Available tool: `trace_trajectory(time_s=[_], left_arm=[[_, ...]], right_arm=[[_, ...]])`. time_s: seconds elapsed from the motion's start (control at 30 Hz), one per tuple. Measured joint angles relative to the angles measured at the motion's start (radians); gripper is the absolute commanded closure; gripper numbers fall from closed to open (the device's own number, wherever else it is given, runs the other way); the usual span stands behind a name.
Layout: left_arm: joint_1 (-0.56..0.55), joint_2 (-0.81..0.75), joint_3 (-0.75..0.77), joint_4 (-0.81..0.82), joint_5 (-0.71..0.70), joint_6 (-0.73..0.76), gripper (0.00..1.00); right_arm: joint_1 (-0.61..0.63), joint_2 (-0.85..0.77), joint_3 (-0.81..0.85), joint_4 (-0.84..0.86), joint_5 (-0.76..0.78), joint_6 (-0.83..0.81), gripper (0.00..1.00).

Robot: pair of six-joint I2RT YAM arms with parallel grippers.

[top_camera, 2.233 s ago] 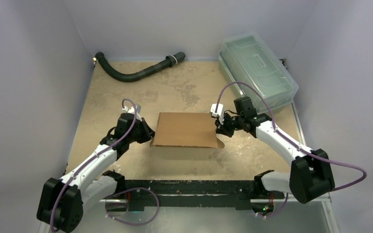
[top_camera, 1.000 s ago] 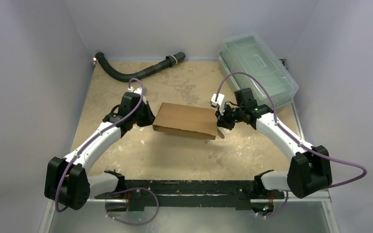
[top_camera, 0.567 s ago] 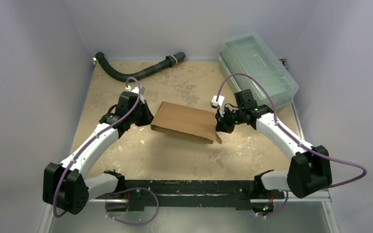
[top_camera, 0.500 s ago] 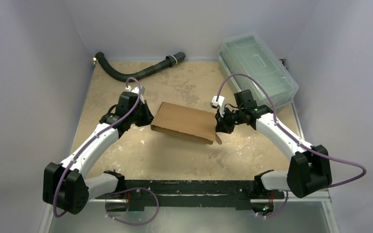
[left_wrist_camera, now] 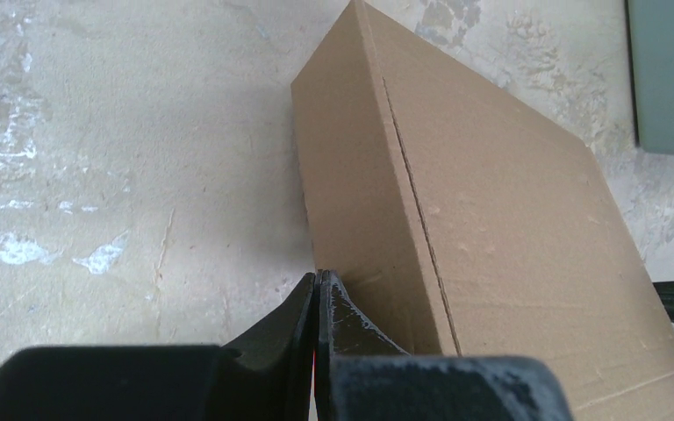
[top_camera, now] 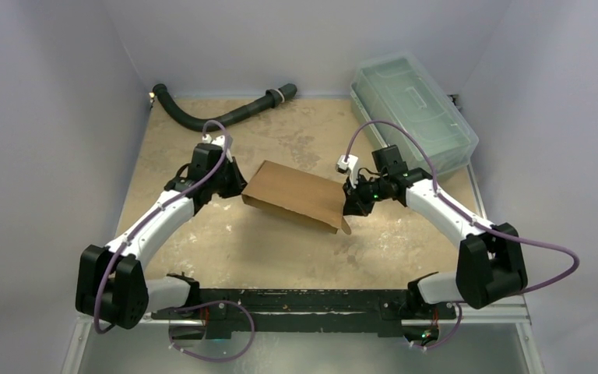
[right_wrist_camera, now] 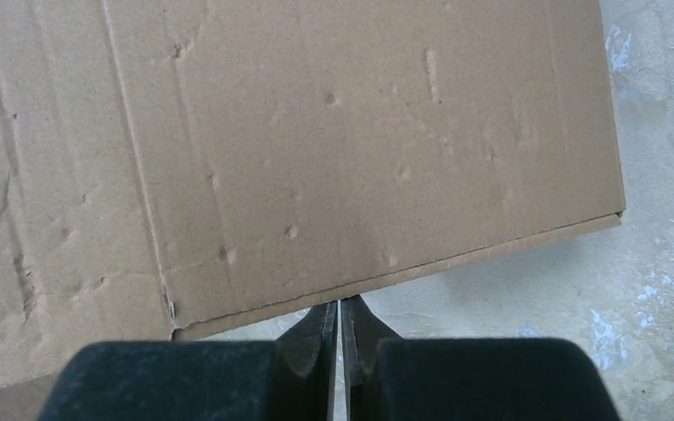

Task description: Fold the paper box

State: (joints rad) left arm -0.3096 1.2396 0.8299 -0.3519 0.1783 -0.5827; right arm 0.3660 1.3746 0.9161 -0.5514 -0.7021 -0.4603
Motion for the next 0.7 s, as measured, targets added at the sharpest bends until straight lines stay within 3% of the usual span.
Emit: trace_trajectory(time_s=[0.7], left_arm=[[0.033,0.079,0.134,0.02,0.057,-0.008,1.0]], right_arm=[[0.026,0.043,0.0,-0.048,-0.142,0.087,0.93]])
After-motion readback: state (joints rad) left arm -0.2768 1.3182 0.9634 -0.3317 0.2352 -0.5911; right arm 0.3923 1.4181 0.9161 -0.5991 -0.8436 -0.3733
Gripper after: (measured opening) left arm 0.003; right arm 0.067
